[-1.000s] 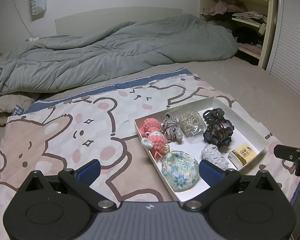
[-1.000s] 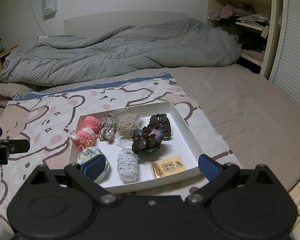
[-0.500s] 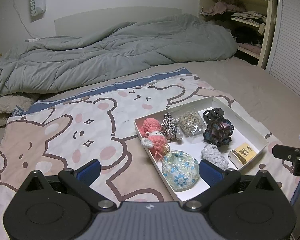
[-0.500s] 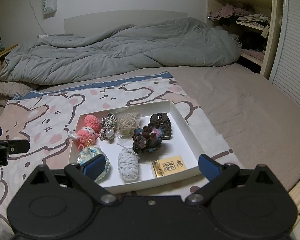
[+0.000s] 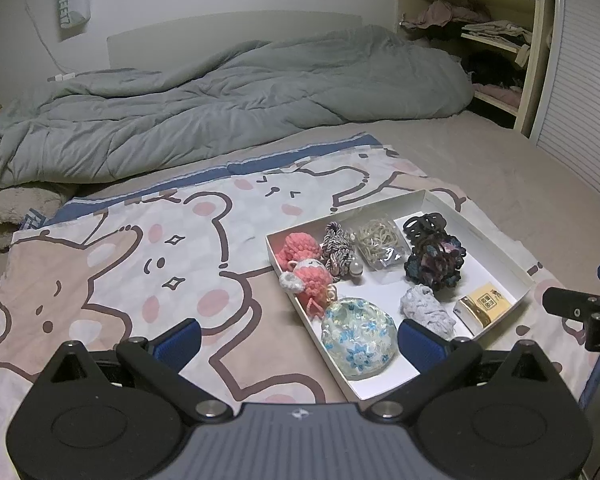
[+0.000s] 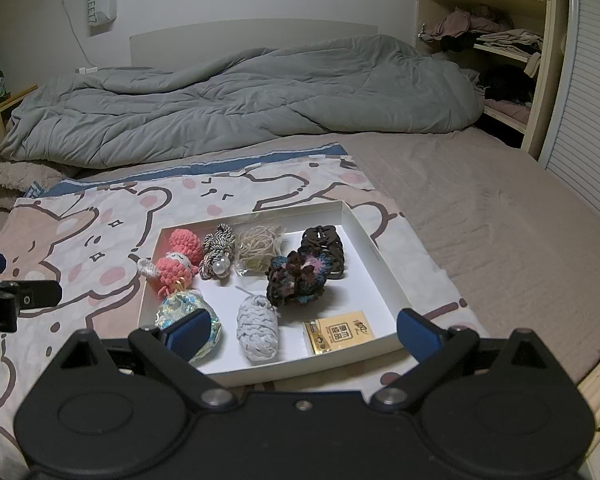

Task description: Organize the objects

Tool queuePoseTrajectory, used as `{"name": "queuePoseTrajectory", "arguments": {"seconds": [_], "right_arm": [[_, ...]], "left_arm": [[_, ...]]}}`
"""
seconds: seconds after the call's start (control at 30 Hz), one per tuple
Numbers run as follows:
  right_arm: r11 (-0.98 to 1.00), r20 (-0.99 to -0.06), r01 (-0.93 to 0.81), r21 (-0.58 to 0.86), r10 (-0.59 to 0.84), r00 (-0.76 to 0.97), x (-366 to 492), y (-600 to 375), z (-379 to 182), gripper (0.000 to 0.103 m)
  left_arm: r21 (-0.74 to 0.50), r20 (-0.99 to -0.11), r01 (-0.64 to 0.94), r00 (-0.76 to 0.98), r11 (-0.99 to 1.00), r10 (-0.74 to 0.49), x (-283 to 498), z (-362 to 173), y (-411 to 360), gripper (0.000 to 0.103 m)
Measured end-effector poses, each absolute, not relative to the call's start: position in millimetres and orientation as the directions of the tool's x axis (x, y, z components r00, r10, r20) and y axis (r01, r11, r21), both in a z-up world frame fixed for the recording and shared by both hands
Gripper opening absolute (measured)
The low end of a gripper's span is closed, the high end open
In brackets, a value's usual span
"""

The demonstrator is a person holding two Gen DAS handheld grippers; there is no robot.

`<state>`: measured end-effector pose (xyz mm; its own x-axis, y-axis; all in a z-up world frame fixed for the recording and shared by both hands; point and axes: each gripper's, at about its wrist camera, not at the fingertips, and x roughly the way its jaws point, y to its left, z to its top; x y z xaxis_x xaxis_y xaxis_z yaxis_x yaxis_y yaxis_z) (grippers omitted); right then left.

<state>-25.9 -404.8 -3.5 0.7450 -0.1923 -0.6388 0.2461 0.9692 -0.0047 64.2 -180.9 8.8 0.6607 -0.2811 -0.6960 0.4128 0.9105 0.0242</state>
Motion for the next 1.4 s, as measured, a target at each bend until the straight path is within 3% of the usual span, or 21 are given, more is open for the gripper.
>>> {"name": "queuePoseTrajectory", "arguments": {"seconds": [1.4], "right_arm": [[0.970, -0.637, 0.244, -0.005, -0.191, 0.747, -25.9, -402.5, -2.2, 0.100]], "left_arm": [[0.013, -0.706, 0.406, 0.651, 0.914, -0.279, 64.9, 6.7, -179.5, 0.103]]}}
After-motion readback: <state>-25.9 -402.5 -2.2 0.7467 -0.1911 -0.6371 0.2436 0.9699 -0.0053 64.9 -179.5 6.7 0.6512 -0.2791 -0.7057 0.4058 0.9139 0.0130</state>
